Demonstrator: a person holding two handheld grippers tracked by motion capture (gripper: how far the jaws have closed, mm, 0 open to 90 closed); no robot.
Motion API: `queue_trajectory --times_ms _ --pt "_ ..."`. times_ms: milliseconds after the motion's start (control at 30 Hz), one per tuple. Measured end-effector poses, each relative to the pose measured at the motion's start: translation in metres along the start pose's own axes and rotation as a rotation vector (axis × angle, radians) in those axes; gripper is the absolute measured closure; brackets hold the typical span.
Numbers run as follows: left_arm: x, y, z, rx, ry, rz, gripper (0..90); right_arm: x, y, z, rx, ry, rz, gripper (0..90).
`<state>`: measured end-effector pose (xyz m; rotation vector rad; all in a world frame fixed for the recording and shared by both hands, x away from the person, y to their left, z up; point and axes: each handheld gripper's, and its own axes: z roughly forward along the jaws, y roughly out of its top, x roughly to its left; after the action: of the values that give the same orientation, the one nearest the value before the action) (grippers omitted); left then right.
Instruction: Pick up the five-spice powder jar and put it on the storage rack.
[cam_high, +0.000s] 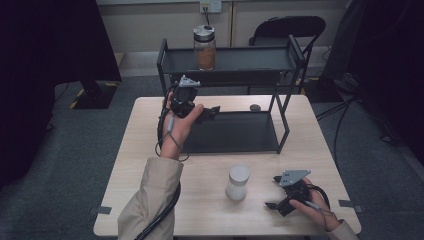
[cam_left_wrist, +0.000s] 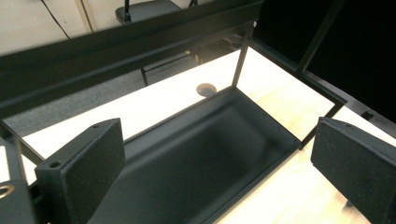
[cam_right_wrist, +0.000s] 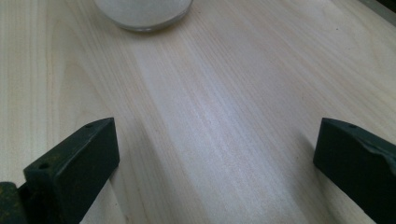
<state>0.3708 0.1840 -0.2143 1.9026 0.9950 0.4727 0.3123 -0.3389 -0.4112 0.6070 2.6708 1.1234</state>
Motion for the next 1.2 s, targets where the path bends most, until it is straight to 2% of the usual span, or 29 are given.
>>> queue_trajectory --times_ms 500,633,1067,1200 --pt "0.005 -0.027 0.006 0.016 -0.008 -0.018 2.3 0.000 0.000 0.000 -0.001 0.000 0.000 0.0" --pt "0.003 -0.032 0.008 0.034 0.009 -0.009 2.4 0.000 0.000 0.000 -0.001 0.000 -0.001 0.0" --pt "0.004 -0.055 0.012 0.044 -0.003 -0.012 2.4 0.000 0.000 0.000 -0.001 0.000 0.000 0.0" --pt "0.005 -0.064 0.014 0.050 -0.005 -0.025 2.4 0.000 0.000 0.000 -0.001 0.000 0.000 0.0"
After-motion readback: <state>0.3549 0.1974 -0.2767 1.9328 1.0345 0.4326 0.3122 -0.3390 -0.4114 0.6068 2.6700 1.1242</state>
